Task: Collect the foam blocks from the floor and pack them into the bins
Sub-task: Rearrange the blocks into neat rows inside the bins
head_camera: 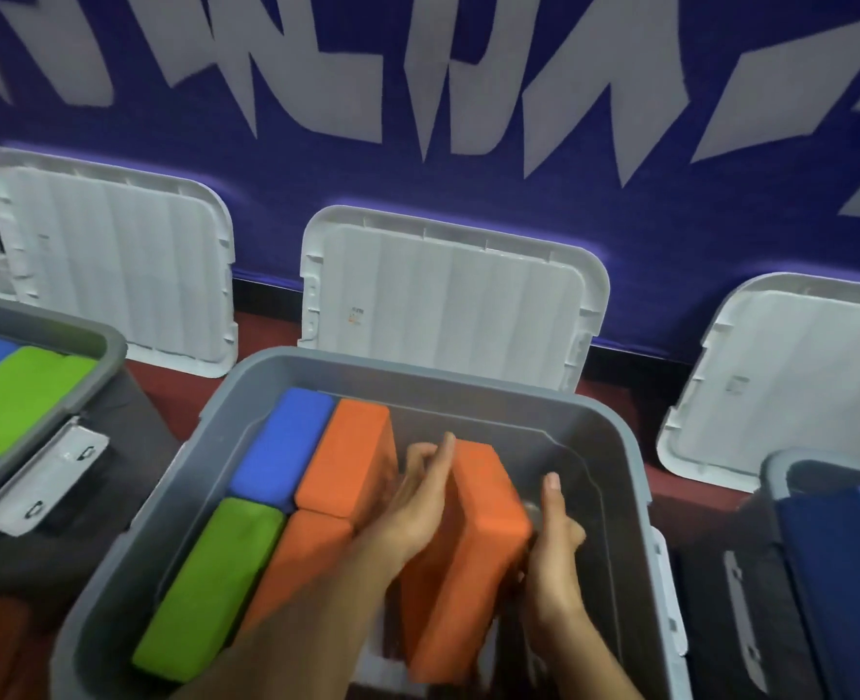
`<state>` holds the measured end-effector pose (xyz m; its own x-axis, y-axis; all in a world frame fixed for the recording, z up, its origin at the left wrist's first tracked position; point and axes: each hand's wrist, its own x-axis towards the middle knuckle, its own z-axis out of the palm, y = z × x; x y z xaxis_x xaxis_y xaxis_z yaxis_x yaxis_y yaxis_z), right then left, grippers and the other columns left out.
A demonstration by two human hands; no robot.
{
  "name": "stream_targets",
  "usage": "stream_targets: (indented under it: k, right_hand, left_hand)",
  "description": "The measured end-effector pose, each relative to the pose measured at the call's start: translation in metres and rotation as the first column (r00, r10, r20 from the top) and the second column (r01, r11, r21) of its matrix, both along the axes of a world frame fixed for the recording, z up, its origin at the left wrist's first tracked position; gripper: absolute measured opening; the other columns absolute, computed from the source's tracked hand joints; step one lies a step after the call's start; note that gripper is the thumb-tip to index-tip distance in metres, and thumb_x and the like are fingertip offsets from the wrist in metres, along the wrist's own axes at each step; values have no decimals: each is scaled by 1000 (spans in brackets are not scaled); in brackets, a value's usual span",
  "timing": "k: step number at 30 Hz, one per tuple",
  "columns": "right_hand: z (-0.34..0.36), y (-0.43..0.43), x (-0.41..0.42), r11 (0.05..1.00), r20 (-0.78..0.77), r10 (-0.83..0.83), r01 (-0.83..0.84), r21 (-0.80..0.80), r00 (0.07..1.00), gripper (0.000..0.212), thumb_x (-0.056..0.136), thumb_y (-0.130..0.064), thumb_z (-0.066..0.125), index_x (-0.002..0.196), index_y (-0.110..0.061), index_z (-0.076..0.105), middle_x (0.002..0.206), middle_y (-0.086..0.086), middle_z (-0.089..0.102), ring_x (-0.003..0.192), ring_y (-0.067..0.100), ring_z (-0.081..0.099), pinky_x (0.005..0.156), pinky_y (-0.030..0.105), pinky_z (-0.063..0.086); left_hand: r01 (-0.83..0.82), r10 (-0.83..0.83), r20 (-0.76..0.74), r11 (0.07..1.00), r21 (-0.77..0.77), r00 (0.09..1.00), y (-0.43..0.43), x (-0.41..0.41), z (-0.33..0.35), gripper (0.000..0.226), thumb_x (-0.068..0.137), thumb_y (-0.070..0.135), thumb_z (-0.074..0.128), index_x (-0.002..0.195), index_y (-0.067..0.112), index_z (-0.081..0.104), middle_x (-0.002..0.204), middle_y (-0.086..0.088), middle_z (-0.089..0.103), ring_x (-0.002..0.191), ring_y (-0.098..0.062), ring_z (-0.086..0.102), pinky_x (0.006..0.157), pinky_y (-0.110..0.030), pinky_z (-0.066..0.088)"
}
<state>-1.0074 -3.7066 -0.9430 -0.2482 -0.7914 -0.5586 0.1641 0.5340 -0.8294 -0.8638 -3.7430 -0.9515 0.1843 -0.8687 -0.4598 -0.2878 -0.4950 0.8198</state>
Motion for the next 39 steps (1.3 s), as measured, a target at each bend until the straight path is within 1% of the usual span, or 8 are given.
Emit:
stream_targets:
  k: [3,6,10,16,20,24,30,39]
  right_hand:
    - [8,-4,16,986,29,150,-148,-72,988,89,73,-93,54,120,-17,60,109,6,70,90,18,71,82,39,57]
    - [22,-9,37,964,-100,197,-211,-161,975,47,100,-62,44,132,-27,45,122,-4,59,99,4,59,84,26,46]
    - [27,-28,69,942,-219,195,-245,-230,956,51,106,-48,40,151,-29,27,146,-1,47,124,14,52,107,32,38]
    - [-27,-53,103,922,-343,302,-364,-133,890,71,95,-72,32,154,-32,28,140,-3,59,126,20,58,107,37,43]
    - [-36,-66,103,914,-386,288,-372,-162,877,36,104,-54,43,130,-34,56,122,-10,67,110,14,64,92,32,49]
    - [-28,-72,104,919,-427,273,-365,-149,862,20,108,-43,41,118,-34,56,107,-16,68,103,9,65,86,21,43]
    - [-16,-62,86,945,-387,256,-313,-91,886,59,104,-60,28,146,-25,53,146,-1,57,133,20,54,114,45,40]
    - [38,-15,89,904,-529,282,-407,-134,801,56,110,-40,28,159,-15,31,163,9,35,150,30,32,124,40,20]
  left_hand:
    - [44,-45,-90,999,-7,995,4,7,33,89,61,106,21,106,35,51,111,4,59,111,-15,55,108,-43,38]
    - [76,-85,-110,993,-88,990,6,7,55,58,96,72,21,119,26,48,115,5,55,116,-16,53,112,-41,34]
    - [-31,13,-81,974,-223,997,-2,25,53,57,108,49,18,150,22,44,155,3,44,145,-12,36,118,-23,19]
    - [200,-74,356,922,-331,932,-13,51,15,96,97,50,-23,150,5,43,157,-5,43,151,-13,26,124,-27,0]
    - [387,-128,605,864,-321,786,-17,53,-1,122,72,67,-40,158,12,26,166,2,23,155,-8,9,123,-21,-6]
    - [333,-104,545,880,-340,832,-16,51,5,120,77,75,-29,155,13,38,162,1,35,153,-6,19,124,-21,4]
    - [249,-168,282,927,-282,944,-6,57,45,50,110,38,23,151,19,44,155,1,46,145,-13,38,122,-28,22]
    - [362,-137,644,903,-231,753,59,105,106,50,107,48,29,148,26,47,149,6,52,139,-16,43,118,-30,27]
